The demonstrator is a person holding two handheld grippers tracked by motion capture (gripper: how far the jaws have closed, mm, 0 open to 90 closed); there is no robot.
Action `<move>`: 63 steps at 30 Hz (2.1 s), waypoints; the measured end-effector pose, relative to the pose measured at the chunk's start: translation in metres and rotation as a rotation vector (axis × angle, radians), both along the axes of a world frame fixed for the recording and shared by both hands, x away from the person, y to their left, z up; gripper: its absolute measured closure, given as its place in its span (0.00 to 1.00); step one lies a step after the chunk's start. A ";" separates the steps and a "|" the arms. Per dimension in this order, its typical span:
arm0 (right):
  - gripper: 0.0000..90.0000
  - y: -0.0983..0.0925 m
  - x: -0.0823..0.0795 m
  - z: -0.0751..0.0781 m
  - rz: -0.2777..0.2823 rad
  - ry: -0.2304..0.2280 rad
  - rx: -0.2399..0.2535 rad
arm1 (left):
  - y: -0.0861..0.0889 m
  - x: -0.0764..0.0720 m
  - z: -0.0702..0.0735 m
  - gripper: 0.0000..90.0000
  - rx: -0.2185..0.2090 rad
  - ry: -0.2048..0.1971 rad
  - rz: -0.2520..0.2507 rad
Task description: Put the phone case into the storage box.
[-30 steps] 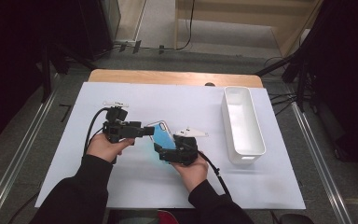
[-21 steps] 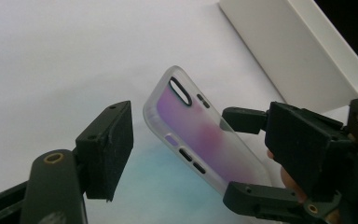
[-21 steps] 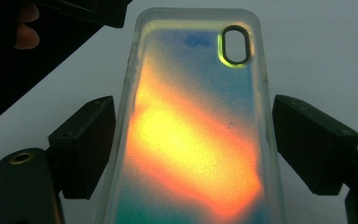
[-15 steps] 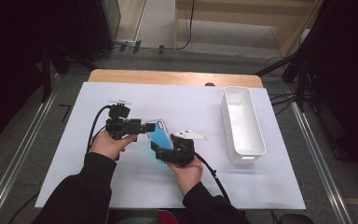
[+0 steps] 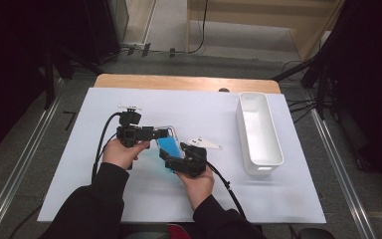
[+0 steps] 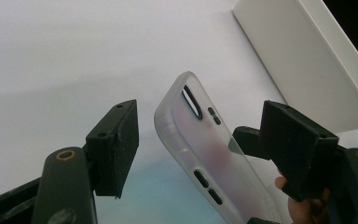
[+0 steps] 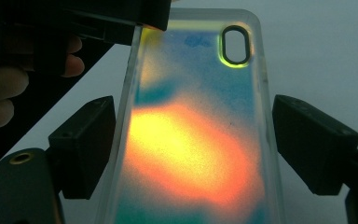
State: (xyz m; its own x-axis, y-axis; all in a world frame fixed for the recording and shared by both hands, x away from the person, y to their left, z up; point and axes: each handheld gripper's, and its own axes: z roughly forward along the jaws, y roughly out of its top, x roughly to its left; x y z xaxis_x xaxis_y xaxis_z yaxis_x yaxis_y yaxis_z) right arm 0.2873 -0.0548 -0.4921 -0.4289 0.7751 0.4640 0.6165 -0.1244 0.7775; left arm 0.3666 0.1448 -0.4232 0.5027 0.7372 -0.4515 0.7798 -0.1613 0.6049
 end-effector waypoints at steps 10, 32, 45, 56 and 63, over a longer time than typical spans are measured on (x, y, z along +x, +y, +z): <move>0.17 0.002 0.000 -0.002 -0.019 0.022 0.065 | 0.001 0.000 0.000 0.36 -0.003 0.000 0.034; 0.17 0.007 -0.007 -0.002 -0.035 -0.020 0.100 | 0.002 0.003 -0.007 0.57 -0.045 0.062 0.082; 0.17 0.008 -0.008 -0.004 -0.032 -0.022 0.097 | 0.005 0.000 -0.007 0.78 -0.106 0.070 0.098; 0.17 0.010 -0.009 -0.005 -0.027 -0.033 0.087 | 0.008 -0.001 -0.009 0.85 -0.178 0.091 0.126; 0.17 0.011 -0.009 -0.006 -0.023 -0.054 0.065 | 0.008 -0.003 -0.007 0.88 -0.230 0.093 0.117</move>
